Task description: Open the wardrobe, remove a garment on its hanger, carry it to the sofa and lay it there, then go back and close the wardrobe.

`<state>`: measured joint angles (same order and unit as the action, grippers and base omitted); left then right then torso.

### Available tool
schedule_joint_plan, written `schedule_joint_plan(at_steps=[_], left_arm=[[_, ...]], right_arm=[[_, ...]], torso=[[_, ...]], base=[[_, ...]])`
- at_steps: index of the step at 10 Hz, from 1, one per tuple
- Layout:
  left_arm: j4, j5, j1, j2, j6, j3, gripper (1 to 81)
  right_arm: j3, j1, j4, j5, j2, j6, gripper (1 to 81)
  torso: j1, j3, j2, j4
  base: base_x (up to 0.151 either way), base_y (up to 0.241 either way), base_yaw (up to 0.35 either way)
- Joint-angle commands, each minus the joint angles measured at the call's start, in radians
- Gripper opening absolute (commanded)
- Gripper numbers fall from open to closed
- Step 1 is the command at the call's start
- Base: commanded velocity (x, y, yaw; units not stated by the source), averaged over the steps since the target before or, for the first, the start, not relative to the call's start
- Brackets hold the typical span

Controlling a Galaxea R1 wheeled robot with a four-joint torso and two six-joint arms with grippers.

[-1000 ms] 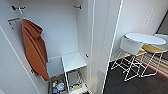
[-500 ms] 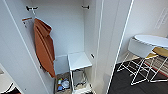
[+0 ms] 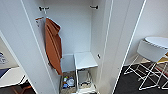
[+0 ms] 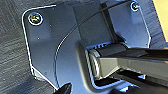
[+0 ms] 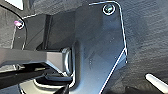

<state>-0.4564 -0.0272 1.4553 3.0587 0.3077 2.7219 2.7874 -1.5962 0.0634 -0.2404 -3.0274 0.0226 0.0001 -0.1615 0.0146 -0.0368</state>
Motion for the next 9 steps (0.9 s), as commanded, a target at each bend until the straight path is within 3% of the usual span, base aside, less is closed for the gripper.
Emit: schedule_joint_plan(at_steps=[1, 9], left_arm=[[-0.007, -0.057, -0.029, 0.005, -0.009, -0.002, 81.1], [-0.007, -0.059, -0.029, 0.005, -0.009, -0.002, 81.1]], right_arm=[[0.000, 0.018, 0.001, 0.049, 0.002, 0.000, 81.1], [0.000, 0.020, 0.001, 0.050, 0.000, 0.000, 81.1]], torso=[[0.000, 0.000, 0.000, 0.000], [0.000, 0.000, 0.000, 0.000]], base=[[0.000, 0.000, 0.179], [0.000, 0.000, 0.161]])
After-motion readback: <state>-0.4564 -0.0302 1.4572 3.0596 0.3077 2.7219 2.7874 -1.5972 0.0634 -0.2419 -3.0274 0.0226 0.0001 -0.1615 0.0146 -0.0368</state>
